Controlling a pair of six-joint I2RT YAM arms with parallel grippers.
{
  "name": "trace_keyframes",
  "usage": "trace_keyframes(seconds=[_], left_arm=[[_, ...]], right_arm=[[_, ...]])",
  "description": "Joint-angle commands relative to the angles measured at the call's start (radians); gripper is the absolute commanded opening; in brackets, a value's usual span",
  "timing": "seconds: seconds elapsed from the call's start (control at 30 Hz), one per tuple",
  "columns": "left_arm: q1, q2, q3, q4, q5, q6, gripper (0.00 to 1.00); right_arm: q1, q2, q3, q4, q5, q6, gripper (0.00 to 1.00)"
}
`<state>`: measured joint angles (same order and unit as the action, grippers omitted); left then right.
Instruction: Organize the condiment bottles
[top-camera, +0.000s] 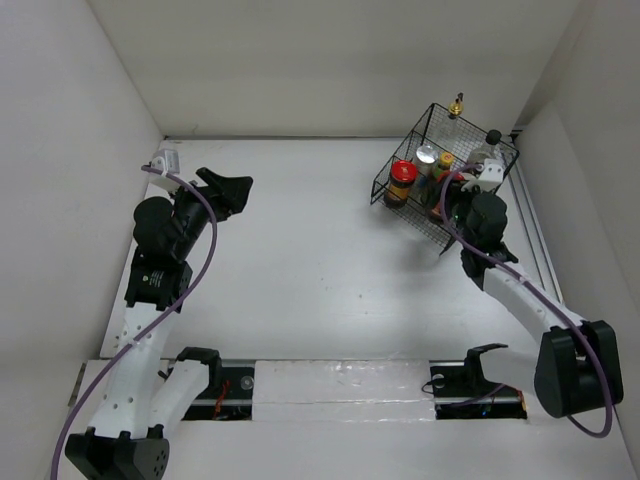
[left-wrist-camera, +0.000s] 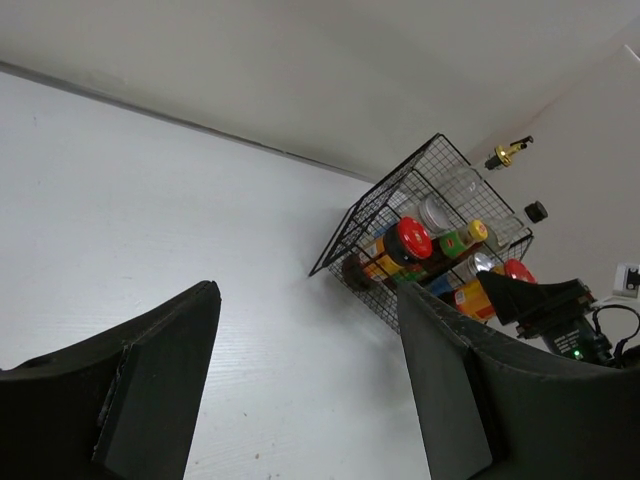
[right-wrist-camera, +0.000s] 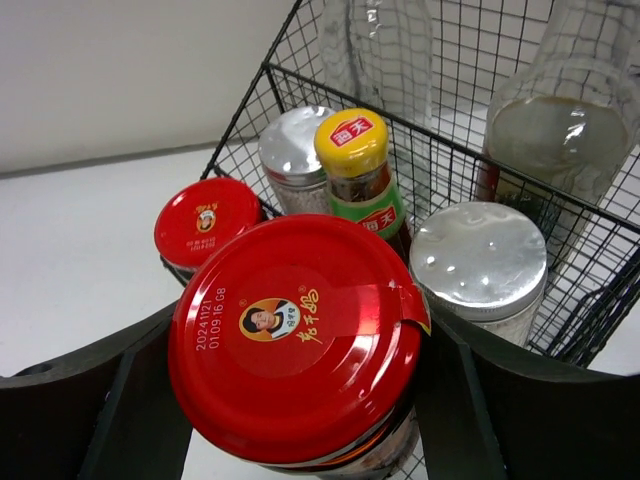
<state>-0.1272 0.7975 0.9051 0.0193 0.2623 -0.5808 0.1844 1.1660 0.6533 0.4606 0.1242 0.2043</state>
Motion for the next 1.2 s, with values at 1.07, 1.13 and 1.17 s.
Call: trace_keyframes(seconds=[1.07,1.13,1.17], left_arm=[[0.005,0.02,-0.018,0.085,0.058,-0.013,0.73],[0.005,0.02,-0.018,0.085,0.058,-0.013,0.73],[0.005,0.02,-0.018,0.085,0.058,-0.013,0.73]], right_arm=[[0.05,0.084,-0.037,0.102,0.219,0.11,0.88],[0.05,0.074,-0.037,0.093,0.219,0.119,0.88],[0.041,0.058,-0.037,0.081,0.219,0.119,0.9]])
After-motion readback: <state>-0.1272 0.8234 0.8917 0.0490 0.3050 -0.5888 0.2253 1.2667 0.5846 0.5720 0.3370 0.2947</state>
